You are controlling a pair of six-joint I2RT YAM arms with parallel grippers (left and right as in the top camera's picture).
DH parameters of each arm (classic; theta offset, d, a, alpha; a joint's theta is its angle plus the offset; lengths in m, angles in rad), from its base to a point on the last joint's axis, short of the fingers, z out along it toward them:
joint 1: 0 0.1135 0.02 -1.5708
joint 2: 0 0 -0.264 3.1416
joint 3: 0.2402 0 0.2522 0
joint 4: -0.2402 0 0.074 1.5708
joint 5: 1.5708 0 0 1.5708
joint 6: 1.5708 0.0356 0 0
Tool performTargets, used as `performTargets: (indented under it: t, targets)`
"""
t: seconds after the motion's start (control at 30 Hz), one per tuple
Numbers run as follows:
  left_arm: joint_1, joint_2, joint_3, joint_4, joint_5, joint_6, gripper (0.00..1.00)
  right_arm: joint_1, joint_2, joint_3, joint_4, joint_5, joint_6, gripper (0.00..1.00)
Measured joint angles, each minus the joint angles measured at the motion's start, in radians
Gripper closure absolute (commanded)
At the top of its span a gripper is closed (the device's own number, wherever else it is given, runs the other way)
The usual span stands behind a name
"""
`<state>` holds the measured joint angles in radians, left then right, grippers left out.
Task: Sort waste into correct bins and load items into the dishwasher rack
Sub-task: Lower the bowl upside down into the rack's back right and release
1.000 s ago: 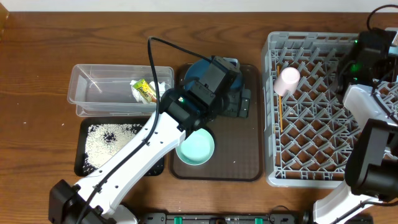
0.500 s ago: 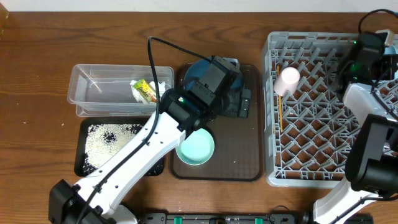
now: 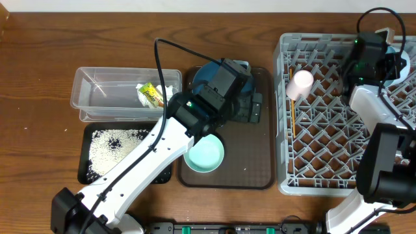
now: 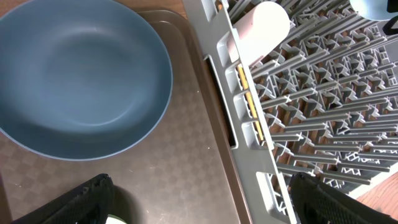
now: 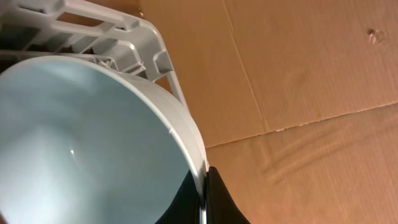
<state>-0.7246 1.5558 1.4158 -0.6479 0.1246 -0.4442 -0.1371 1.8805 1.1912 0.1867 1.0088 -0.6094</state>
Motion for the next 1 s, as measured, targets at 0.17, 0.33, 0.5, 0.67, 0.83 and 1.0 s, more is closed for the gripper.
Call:
performTargets:
  t: [0.17,0.33,0.5,0.67,0.83,1.0]
  targets:
    - [0.0,0.0,0.0,0.0,0.0,0.0,0.07,0.014,0.0,0.0,-0.006,0.002,0.008,0.99]
    - [0.0,0.0,0.0,0.0,0.0,0.0,0.07,0.047,0.0,0.0,-0.014,-0.007,0.014,0.86]
    - [0.0,0.0,0.0,0.0,0.0,0.0,0.07,0.11,0.018,-0.003,-0.031,-0.114,0.024,0.73]
    - [0.0,0.0,0.0,0.0,0.0,0.0,0.07,0.166,0.031,-0.009,-0.033,-0.193,0.026,0.7]
    - [0.0,0.0,0.0,0.0,0.0,0.0,0.07,0.211,0.031,-0.009,-0.03,-0.225,0.026,0.75]
    - [0.0,0.0,0.0,0.0,0.0,0.0,0.07,0.229,0.031,-0.009,-0.04,-0.233,0.073,0.79]
